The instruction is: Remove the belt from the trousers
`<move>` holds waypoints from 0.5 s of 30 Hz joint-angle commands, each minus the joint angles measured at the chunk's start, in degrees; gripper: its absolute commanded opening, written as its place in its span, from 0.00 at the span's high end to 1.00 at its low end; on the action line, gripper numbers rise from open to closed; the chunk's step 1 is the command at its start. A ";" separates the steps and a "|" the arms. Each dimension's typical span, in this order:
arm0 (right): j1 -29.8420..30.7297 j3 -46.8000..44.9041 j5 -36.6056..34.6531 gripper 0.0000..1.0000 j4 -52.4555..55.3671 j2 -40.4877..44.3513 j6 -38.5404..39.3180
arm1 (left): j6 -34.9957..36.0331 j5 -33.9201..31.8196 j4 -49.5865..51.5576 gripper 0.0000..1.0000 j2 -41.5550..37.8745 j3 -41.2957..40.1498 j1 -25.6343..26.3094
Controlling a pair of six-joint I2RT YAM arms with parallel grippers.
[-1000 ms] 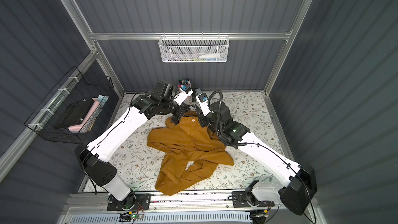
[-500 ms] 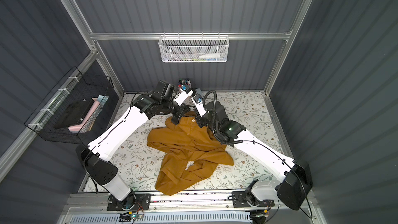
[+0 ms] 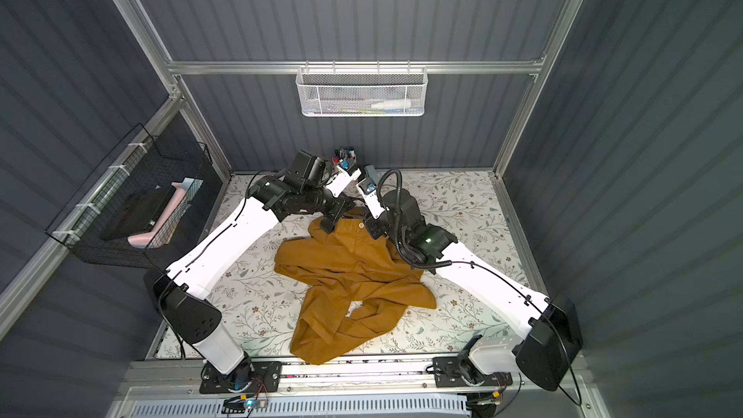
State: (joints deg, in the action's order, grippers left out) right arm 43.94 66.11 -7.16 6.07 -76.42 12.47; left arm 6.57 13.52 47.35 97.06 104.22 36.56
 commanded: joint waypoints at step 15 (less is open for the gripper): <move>0.44 0.38 -0.51 0.63 0.86 -1.27 1.25 | -1.52 1.49 1.17 1.00 0.04 2.72 0.09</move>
State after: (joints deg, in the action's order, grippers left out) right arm 44.01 66.11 -7.35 6.11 -77.32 12.99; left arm 6.42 13.52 47.70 97.08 104.55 36.56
